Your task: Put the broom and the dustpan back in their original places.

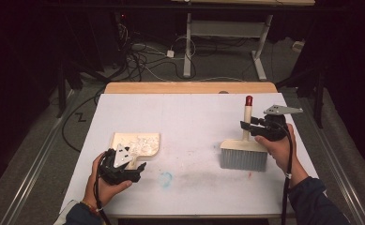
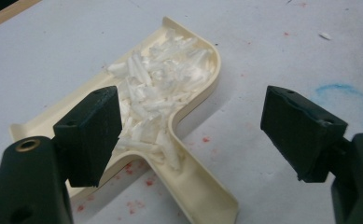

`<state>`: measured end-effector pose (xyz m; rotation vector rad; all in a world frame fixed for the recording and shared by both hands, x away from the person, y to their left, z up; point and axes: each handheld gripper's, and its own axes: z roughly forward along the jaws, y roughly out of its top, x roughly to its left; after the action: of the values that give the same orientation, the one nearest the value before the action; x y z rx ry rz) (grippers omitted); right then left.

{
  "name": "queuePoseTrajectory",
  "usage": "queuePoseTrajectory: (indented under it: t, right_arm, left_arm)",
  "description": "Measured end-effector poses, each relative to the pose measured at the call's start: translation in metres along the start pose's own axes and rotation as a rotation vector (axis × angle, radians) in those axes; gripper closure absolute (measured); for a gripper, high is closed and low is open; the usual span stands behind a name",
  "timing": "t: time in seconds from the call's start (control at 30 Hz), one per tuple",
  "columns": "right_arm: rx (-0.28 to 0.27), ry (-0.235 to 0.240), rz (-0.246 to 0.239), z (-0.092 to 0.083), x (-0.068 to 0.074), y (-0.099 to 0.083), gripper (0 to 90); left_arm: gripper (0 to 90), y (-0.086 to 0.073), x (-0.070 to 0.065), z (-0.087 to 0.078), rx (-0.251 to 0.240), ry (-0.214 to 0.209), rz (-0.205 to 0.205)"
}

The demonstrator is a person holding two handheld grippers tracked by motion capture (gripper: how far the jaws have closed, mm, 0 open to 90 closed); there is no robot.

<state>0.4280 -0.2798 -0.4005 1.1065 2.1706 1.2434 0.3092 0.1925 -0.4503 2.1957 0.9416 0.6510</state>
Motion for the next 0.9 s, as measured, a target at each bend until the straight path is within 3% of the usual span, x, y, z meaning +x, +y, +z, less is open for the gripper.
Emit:
queuePoseTrajectory:
  t: [0.1, 0.17, 0.27, 0.3, 0.57, 0.73, 0.9]
  right_arm:
    - [-0.022, -0.059, 0.036, 0.002, -0.004, 0.002, 57.7]
    - [-0.045, -0.072, 0.039, 0.001, -0.007, 0.004, 56.3]
    - [-0.063, -0.101, 0.007, -0.001, -0.006, 0.006, 55.6]
    - [-0.066, -0.114, -0.009, -0.001, -0.006, 0.007, 54.6]
    - [-0.087, -0.14, -0.079, -0.003, 0.001, 0.01, 46.7]
    - [-0.098, -0.163, -0.096, -0.003, 0.007, 0.012, 38.3]
    - [-0.109, -0.191, -0.094, -0.003, 0.012, 0.01, 24.9]
  left_arm:
    - [19.2, 0.0, -0.003, 0.004, 0.004, -0.005, 0.008]
    - [19.2, 0.0, -0.004, 0.004, 0.004, -0.007, 0.024]
    - [19.2, 0.0, -0.005, 0.005, -0.011, 0.003, 0.045]
    - [19.2, 0.0, -0.006, 0.005, -0.008, -0.01, 0.031]
    - [19.1, -0.002, -0.007, 0.007, -0.02, 0.007, 0.049]
    - [19.1, -0.008, -0.007, 0.005, -0.044, 0.011, 0.016]
    - [18.3, -0.009, -0.006, 0.003, -0.071, 0.004, 0.04]
